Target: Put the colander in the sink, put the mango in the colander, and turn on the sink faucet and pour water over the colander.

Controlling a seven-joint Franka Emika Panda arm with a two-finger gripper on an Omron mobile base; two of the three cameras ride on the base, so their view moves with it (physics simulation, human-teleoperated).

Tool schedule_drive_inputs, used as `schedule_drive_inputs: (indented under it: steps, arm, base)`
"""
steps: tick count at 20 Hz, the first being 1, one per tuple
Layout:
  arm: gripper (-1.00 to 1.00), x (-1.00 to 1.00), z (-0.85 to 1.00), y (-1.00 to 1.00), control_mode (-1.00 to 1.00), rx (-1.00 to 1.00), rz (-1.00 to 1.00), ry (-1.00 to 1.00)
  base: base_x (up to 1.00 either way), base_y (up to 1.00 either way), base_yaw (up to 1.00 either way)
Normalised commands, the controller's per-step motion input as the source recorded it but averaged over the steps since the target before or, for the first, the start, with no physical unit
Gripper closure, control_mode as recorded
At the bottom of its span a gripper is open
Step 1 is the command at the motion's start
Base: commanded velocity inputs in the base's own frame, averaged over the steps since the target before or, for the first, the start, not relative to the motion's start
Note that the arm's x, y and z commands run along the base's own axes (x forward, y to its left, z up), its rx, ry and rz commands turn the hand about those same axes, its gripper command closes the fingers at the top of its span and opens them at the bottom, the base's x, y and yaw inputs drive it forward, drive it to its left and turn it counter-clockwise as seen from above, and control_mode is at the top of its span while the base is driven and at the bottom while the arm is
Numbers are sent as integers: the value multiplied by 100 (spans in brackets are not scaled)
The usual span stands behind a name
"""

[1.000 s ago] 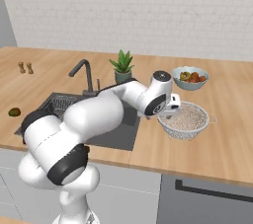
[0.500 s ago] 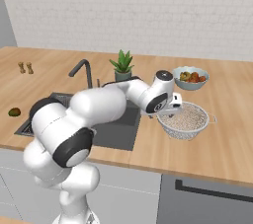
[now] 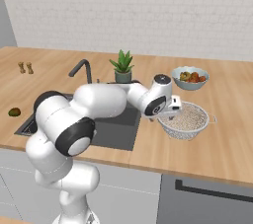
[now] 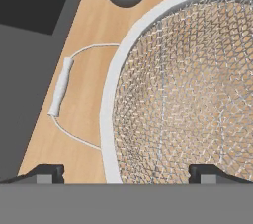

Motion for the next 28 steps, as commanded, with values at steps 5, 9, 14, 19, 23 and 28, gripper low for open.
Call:
schedule_drive_inputs:
  steps: [5,9,14,19,23,28]
  arm:
    - [100,0,-13,0,-100,-3,0,0]
    - [100,0,-1,0,-100,0,0,0]
    - [100,0,0,0,-100,0,0,0]
    - [100,0,0,0,-100,0,0,0]
    - [100,-12,14,0,-100,0,1,-1]
    - [100,-32,48,0,-100,0,0,-4]
  base:
    - [0,0,0]
    - [0,0,0]
    - [0,0,0]
    - [0,0,0]
    - [0,0,0]
    - [0,0,0]
